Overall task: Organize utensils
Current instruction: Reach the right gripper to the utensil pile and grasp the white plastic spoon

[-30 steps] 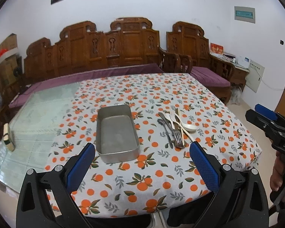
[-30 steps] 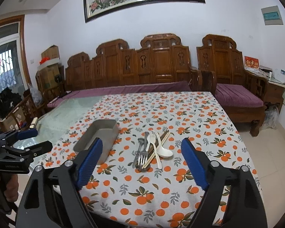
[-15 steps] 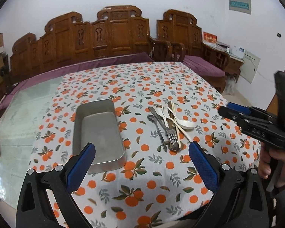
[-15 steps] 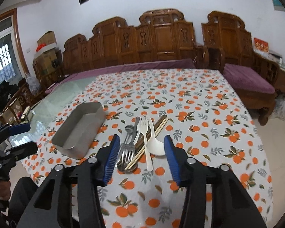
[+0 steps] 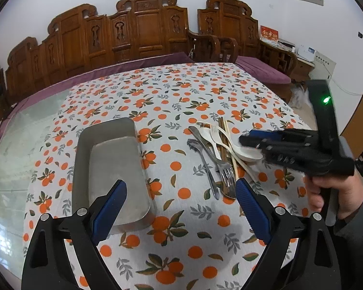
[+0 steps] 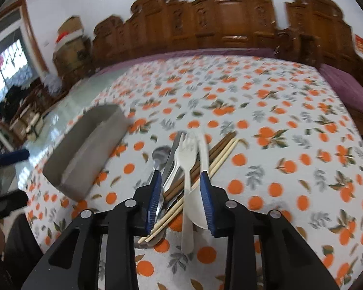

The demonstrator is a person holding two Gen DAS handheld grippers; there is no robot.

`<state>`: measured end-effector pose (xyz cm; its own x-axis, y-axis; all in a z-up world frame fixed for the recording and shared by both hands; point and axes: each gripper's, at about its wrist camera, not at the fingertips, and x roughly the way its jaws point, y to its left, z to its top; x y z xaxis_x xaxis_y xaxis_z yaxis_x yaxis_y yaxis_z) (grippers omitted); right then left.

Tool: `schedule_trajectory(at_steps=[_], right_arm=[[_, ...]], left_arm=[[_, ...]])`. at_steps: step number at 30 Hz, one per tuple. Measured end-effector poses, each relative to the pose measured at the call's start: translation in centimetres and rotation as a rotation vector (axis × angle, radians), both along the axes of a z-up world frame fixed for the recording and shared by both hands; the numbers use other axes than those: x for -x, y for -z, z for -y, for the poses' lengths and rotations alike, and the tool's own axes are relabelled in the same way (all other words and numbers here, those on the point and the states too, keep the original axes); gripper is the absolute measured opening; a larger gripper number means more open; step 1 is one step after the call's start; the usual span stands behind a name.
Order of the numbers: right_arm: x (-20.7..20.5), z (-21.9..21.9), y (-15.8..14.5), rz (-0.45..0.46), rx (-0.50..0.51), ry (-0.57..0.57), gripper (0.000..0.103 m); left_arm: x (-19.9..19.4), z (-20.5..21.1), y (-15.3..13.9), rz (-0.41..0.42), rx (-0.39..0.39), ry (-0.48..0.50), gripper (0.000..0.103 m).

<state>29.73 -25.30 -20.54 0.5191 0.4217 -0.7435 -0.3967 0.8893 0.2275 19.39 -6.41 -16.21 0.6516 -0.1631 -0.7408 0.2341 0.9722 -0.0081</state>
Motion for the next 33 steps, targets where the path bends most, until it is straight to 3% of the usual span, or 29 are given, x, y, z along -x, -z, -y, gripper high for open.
schedule_trajectory(at_steps=[4,11,28,33], right_arm=[[-0.9,-1.8,2.0,-0.062,0.051,-0.051,0.023],[-1.4,-1.6,2.9,-0.091,0.139,-0.017,0.023],[-1.6,-1.4,3.6,-0.119,0.124,-0.065,0.02],[-1.9,-0.1,3.2,-0.128,0.101,-0.03,0.009]], left_arm=[[-0.5,0.3,0.7,-0.011,-0.01,0.0,0.087],[-1.0,0.6,1.9,-0.036,-0.007,0.0,0.087],[-2.2,3.0,3.6,-0.065,-0.062,0.007,0.084],[-2.2,3.5,3.8,-0.065,-0.066,0.014,0.084]])
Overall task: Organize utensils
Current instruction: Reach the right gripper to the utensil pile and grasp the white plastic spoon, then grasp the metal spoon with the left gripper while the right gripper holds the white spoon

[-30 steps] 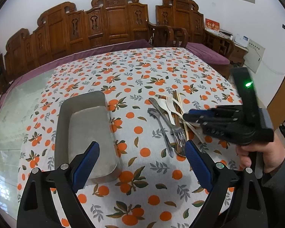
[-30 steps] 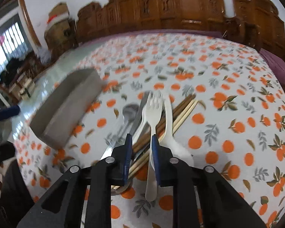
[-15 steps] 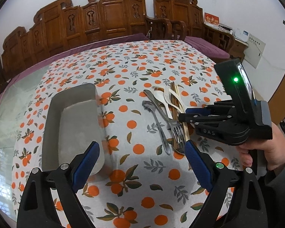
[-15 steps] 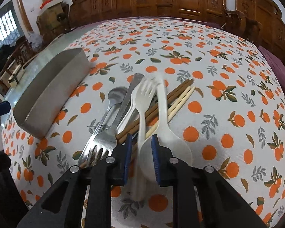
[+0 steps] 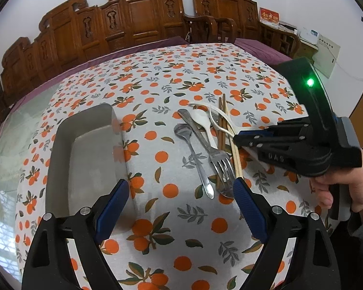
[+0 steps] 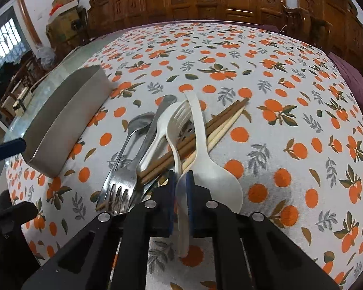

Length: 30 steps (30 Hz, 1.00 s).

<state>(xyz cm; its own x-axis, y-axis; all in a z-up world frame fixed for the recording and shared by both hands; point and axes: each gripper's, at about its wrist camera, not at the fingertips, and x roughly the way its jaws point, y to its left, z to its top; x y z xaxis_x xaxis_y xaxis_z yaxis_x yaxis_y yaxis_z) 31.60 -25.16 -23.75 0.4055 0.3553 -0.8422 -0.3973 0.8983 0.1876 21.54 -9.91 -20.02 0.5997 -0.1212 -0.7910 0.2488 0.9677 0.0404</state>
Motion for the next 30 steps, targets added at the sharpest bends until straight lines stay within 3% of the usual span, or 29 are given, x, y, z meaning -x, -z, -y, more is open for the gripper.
schedule_trajectory(at_steps=[8,14,19,23,25,30], right_arm=[[0.2,2.1,-1.3,0.013,-0.086,0.036,0.005],[-0.1,3.6,-1.4,0.017,-0.094,0.08,0.005],[-0.1,4.6,-2.0,0.031,-0.128,0.099,0.005],[-0.1,4.8,-2.0,0.035,-0.126,0.101,0.005],[-0.1,4.8,-2.0,0.036,-0.123,0.101,0.005],[-0.1,4.5,-2.0,0.041,-0.121,0.097,0.005]], left_arm=[[-0.8,-0.3,1.0,-0.017,0.006,-0.015,0.084],[-1.9,0.1,1.9,-0.03,-0.011,-0.013,0.083],[-3.2,0.0,2.4,-0.052,0.001,-0.03,0.071],[-4.1,0.3,3.2,-0.077,0.0,-0.027,0.069],[-4.7,0.4,4.0,-0.11,0.015,-0.027,0.058],[-5.7,1.1,5.0,-0.129,0.011,-0.034,0.056]])
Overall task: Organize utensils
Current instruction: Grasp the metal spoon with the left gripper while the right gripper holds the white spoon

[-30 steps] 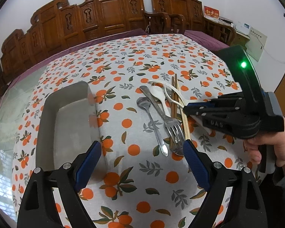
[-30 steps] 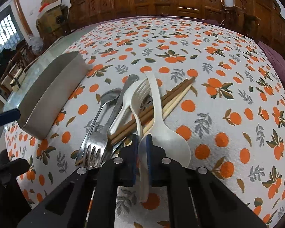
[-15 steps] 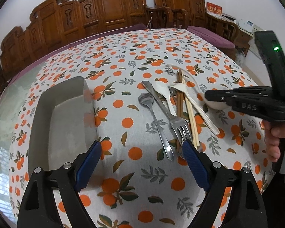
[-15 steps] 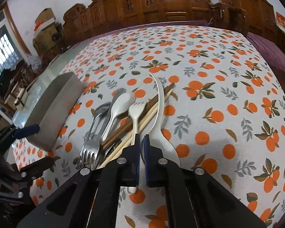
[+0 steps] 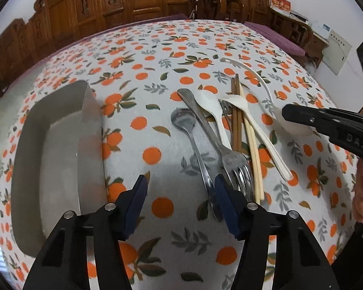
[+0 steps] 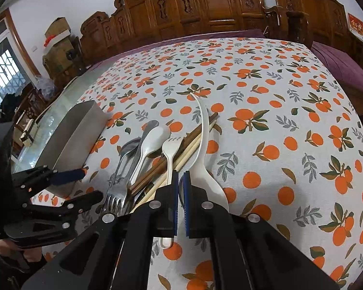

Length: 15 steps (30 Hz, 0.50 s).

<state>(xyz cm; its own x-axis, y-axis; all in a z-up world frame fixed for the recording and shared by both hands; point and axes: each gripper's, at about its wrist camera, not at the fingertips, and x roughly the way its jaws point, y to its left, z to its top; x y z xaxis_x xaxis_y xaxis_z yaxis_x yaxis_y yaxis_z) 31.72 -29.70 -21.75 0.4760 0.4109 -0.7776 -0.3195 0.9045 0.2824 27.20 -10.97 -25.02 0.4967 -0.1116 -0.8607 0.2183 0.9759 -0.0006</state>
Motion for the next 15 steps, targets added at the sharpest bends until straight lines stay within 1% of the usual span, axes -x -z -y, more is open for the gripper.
schedule_trajectory(at_steps=[2,5,7,12,15], right_arm=[[0.1,-0.2,0.0,0.002,0.001,-0.002,0.005],[0.1,-0.2,-0.1,0.008,0.006,-0.004,0.005],[0.2,-0.3,-0.1,0.01,0.006,-0.003,0.005],[0.1,-0.3,-0.3,0.014,0.003,-0.005,0.005],[0.2,-0.4,-0.3,0.013,0.006,-0.006,0.005]], left_arm=[[-0.7,0.3,0.1,-0.009,0.014,-0.003,0.056],[-1.5,0.8,0.3,-0.009,0.009,-0.008,0.052],[-2.2,1.2,0.7,-0.019,-0.012,-0.011,0.041],[-3.4,1.9,1.0,-0.018,-0.055,-0.014,0.032],[-4.0,1.7,1.5,-0.039,-0.039,-0.022,0.022]])
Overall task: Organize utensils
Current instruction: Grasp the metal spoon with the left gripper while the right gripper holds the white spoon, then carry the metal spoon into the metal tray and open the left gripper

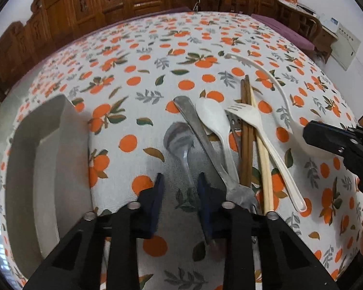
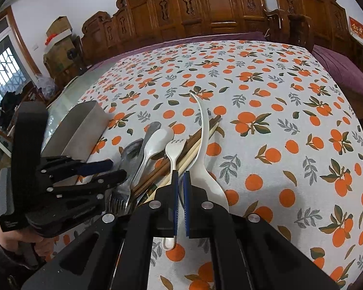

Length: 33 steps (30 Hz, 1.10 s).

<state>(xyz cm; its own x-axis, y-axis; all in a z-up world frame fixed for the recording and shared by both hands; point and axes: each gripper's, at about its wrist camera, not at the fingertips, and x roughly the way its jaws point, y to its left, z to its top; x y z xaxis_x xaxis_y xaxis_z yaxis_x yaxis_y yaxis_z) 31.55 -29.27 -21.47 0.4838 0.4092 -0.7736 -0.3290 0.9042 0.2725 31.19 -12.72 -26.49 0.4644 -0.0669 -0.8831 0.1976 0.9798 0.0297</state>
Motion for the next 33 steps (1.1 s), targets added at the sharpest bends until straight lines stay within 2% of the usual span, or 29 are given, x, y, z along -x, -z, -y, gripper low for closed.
schedule_trajectory(at_steps=[2,4,9,22,33], right_arm=[[0.1,-0.1,-0.1,0.003,-0.002,-0.005,0.005],[0.1,-0.2,-0.2,0.005,-0.002,-0.008,0.005],[0.4,-0.9,-0.7,0.017,-0.003,-0.021,0.005],[2.0,-3.8,-2.4,0.055,-0.016,-0.078,0.005],[4.1,-6.7,-4.2,0.099,-0.01,-0.113,0.005]], left_arm=[[-0.2,-0.1,0.2,-0.002,0.013,-0.002,0.007],[0.0,-0.3,0.2,0.001,0.009,-0.01,0.003],[1.1,-1.1,-0.5,0.019,0.025,-0.009,0.003],[3.5,-3.2,-5.6,0.116,0.045,0.005,0.003],[5.0,-7.5,-9.0,0.173,0.057,0.006,0.003]])
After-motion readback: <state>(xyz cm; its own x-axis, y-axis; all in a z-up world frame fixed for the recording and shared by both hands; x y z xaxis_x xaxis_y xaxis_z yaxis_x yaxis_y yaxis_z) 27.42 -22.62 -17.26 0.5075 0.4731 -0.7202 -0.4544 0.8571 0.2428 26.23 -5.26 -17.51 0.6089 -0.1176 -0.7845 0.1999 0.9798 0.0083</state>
